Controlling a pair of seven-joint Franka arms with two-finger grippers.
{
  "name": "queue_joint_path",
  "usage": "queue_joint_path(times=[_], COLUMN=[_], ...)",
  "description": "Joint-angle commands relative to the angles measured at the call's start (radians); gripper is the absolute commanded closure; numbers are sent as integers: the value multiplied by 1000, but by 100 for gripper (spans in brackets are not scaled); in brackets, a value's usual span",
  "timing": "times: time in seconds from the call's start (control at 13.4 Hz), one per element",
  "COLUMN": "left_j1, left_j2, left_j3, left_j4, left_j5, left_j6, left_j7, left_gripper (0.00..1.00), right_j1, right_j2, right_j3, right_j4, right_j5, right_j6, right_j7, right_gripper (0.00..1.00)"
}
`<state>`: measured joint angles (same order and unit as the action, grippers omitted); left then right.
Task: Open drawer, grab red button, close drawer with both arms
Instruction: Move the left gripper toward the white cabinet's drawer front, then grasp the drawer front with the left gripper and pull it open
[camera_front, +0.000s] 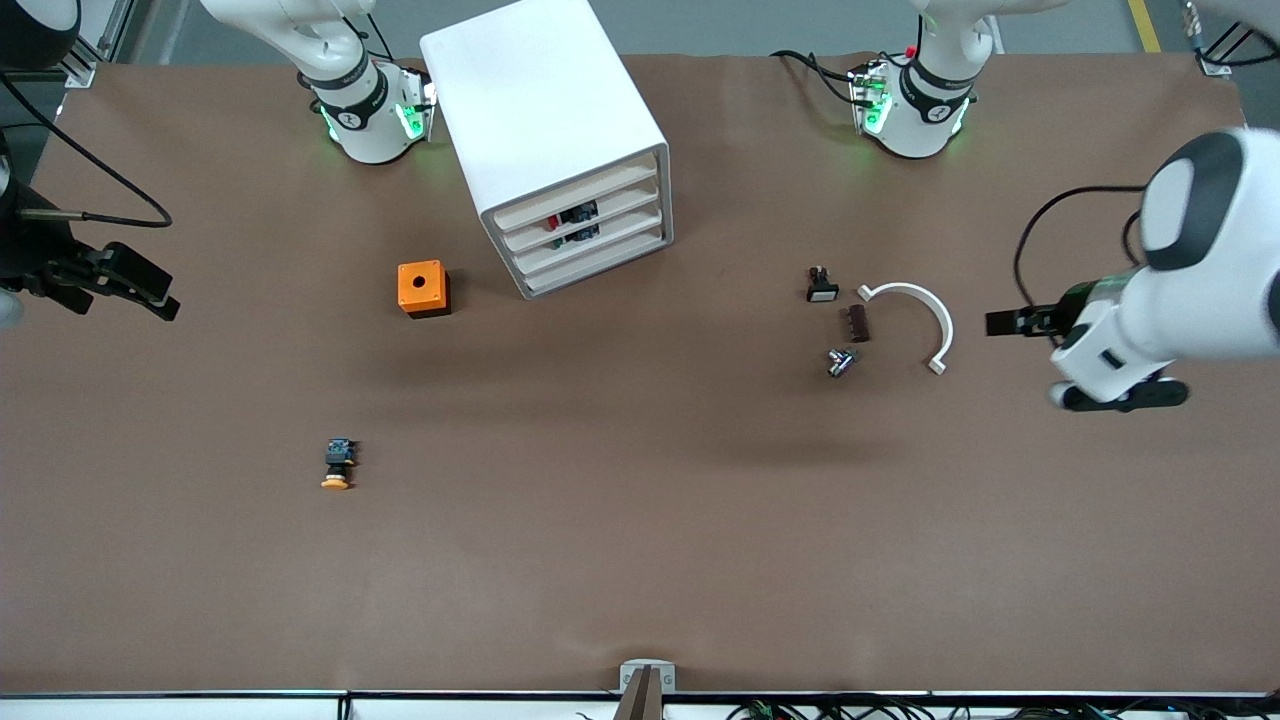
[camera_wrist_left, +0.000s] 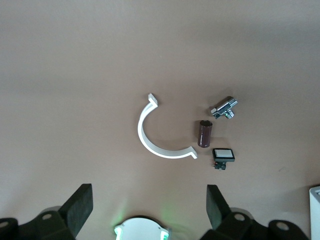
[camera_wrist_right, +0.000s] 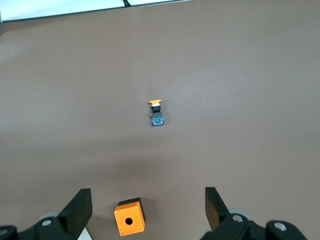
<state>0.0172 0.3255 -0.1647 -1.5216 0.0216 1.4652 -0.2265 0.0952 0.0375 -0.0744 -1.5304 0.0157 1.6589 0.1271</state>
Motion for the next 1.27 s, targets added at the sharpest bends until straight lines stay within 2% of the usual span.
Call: queue_joint_path(times=[0.0, 0.3, 0.6, 0.97, 1.05, 1.2], left_j1=[-54, -114, -177, -250, -269, -292], left_j2=[56, 122, 190, 256, 273, 300], left_j3=[-3, -3, -3, -3, -3, -3], left_j4=[34, 38, 49, 86, 98, 104], left_j5=[-2, -29, -156, -252, -285, -438], left_j6=[-37, -68, -68, -68, -68, -59], left_j7=[-149, -449, -826, -1282, -1369, -1537], left_gripper=[0, 0, 0, 0, 0, 0], right_j1=[-9, -5, -5, -9, -9, -9], right_j2=[2, 5, 9, 10, 10, 10], right_j3=[7, 7, 7, 7, 7, 7], right_j4=[7, 4, -4, -11, -11, -11], right_j5=[-13, -13, -13, -14, -13, -14], right_j6=[-22, -37, -37, -34, -33, -33], right_j7=[-1, 2, 3, 5, 5, 8], right_gripper=[0, 0, 0, 0, 0, 0])
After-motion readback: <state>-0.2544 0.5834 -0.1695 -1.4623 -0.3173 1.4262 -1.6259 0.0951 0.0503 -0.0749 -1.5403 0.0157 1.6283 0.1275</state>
